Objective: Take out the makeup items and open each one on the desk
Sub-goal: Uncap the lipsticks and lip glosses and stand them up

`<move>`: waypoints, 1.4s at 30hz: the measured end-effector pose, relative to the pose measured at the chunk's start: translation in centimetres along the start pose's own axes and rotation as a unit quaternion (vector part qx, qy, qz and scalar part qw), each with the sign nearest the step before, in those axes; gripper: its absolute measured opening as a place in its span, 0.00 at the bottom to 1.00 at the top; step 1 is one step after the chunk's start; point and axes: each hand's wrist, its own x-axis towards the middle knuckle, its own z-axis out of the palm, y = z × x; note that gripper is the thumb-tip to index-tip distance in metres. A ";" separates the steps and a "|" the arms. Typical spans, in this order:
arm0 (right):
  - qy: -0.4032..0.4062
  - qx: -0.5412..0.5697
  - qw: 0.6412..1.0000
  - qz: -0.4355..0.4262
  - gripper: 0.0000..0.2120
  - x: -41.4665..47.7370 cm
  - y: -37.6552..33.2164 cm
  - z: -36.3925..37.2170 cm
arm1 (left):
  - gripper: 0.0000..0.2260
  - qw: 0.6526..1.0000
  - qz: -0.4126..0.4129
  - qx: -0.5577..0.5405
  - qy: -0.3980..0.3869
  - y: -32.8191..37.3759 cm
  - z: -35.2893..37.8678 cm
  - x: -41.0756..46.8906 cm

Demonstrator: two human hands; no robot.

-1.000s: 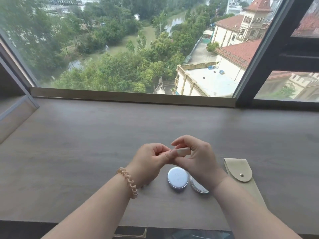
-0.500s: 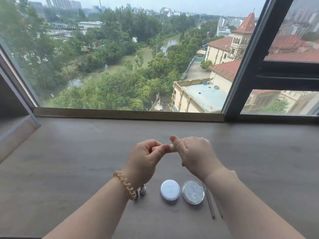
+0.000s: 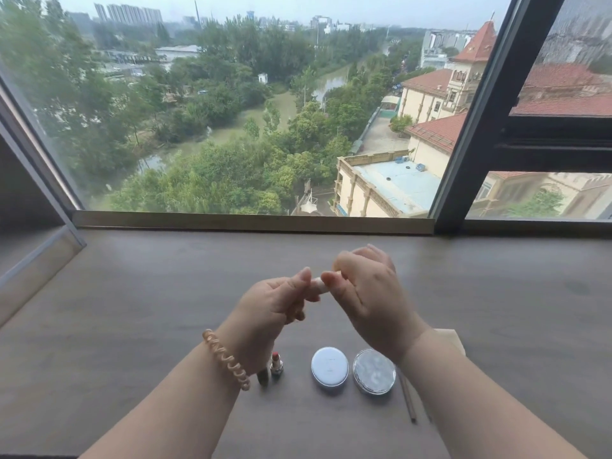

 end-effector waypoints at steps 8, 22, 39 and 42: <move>-0.140 0.146 0.964 0.175 0.11 -0.1 1.0 -0.1 | 0.26 0.991 0.014 0.100 0.087 -0.5 -1.2 0.6; -0.155 0.201 0.945 0.205 0.10 -0.8 0.1 -0.2 | 0.17 0.993 0.016 0.098 0.064 -0.8 -0.9 -0.2; -0.167 0.220 0.927 0.256 0.08 -1.5 -0.3 -0.1 | 0.16 0.992 0.032 0.110 0.053 -1.6 -0.6 -0.2; -0.156 0.262 0.916 0.262 0.08 -1.8 -0.2 0.0 | 0.18 0.991 0.038 0.117 0.062 -1.6 -0.7 -0.6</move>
